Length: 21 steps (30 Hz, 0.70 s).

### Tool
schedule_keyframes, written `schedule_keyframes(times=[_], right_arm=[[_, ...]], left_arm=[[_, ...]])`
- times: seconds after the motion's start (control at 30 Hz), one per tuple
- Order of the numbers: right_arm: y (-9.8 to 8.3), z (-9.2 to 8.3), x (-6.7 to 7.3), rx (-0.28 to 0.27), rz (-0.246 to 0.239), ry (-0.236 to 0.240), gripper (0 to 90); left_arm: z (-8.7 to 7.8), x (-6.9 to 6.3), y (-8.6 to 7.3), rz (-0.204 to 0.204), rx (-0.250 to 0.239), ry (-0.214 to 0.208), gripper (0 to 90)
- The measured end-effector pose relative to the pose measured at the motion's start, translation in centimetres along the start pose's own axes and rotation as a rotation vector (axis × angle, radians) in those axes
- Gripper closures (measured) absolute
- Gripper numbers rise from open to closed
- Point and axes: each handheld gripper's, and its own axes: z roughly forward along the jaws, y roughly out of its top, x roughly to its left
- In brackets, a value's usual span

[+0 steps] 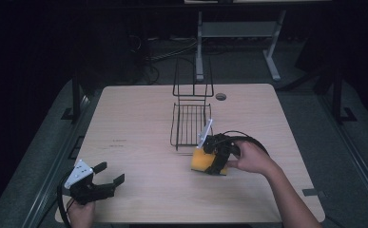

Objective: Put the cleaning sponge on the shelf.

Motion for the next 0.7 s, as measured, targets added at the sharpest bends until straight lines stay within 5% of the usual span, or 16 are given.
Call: schedule_keyframes(times=[0.7], right_arm=[[1.2, -0.5, -1.3, -0.02, -0.001, 0.003, 20.6]], left_arm=[[0.0, 0.0, 0.0, 0.002, -0.001, 0.0, 12.9]])
